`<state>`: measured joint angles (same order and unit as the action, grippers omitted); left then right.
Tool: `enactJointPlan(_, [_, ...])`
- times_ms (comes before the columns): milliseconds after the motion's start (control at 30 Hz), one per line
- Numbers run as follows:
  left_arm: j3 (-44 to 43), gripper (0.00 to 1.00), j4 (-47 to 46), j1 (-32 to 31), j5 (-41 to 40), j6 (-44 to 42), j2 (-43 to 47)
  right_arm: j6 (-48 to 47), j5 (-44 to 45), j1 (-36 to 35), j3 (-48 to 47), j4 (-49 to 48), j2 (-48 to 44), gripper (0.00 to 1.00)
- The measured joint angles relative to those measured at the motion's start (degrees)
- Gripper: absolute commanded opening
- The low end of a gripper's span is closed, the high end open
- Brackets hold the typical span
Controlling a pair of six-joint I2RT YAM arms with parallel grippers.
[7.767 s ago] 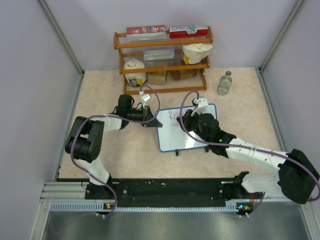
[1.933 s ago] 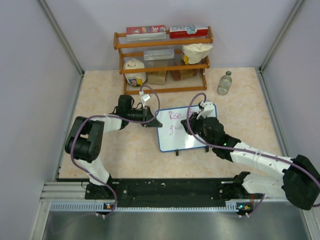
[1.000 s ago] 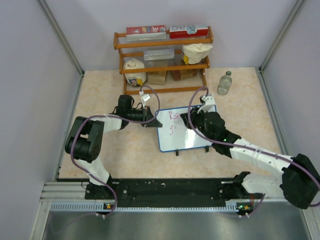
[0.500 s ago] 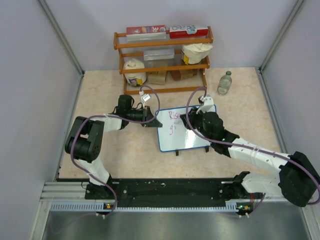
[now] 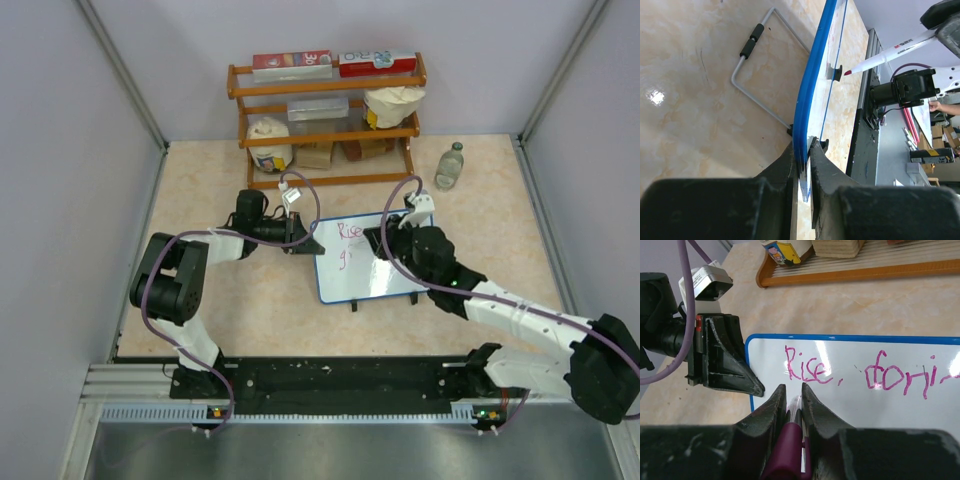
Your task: Write a sentence on the whiteboard
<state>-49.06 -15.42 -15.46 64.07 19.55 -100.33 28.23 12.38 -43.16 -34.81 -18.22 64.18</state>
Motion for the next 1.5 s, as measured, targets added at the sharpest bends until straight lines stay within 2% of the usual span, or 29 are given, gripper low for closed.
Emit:
enactJointPlan(200, [0.00,0.00,0.00,0.00,0.02,0.02,0.00,0.11,0.48,0.11,0.85,0.31,-2.62,0.00])
enactJointPlan(1500, [0.00,0.00,0.02,0.00,-0.02,0.02,0.00,0.92,0.42,0.61,3.61,-2.27,-0.24,0.00])
